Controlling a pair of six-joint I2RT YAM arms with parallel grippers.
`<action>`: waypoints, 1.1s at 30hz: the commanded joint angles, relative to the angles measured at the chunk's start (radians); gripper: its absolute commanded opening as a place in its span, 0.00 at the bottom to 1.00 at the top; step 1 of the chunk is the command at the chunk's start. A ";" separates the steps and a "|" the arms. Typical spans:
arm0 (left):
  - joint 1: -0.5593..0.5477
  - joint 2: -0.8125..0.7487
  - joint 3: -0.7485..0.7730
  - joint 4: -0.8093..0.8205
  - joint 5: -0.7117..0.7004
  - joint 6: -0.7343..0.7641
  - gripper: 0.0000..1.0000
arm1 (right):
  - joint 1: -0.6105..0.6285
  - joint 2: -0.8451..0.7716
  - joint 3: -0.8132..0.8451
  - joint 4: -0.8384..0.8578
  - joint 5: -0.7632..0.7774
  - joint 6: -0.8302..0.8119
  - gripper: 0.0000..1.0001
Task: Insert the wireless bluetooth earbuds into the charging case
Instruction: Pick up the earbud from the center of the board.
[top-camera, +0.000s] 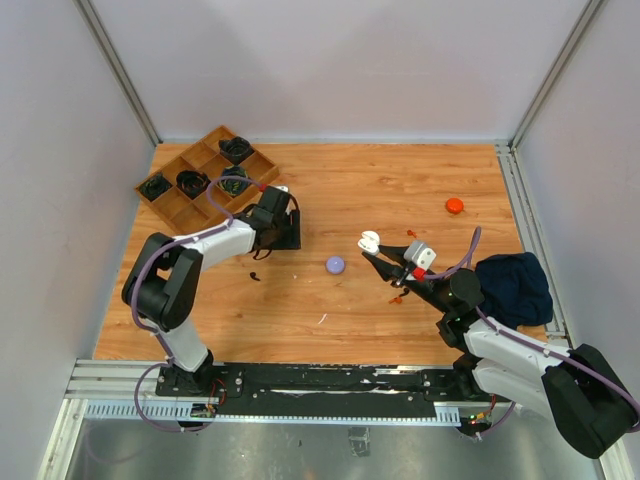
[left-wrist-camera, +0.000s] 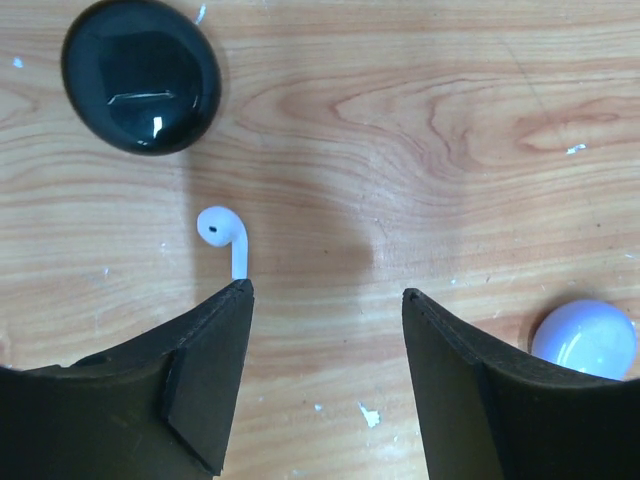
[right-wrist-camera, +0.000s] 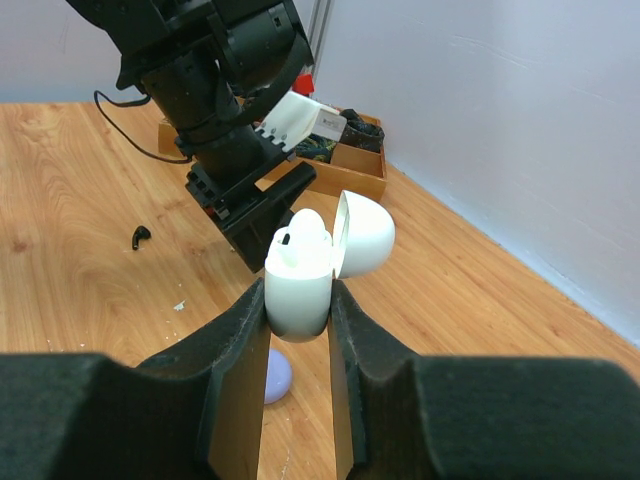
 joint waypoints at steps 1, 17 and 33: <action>0.006 -0.058 0.040 -0.083 -0.062 0.020 0.66 | -0.004 -0.010 -0.005 0.031 0.005 -0.005 0.01; 0.065 0.145 0.248 -0.230 -0.079 0.075 0.54 | -0.003 -0.025 -0.006 0.030 0.005 0.001 0.01; 0.097 0.200 0.254 -0.246 -0.028 0.092 0.40 | -0.003 -0.013 -0.004 0.034 0.007 0.001 0.01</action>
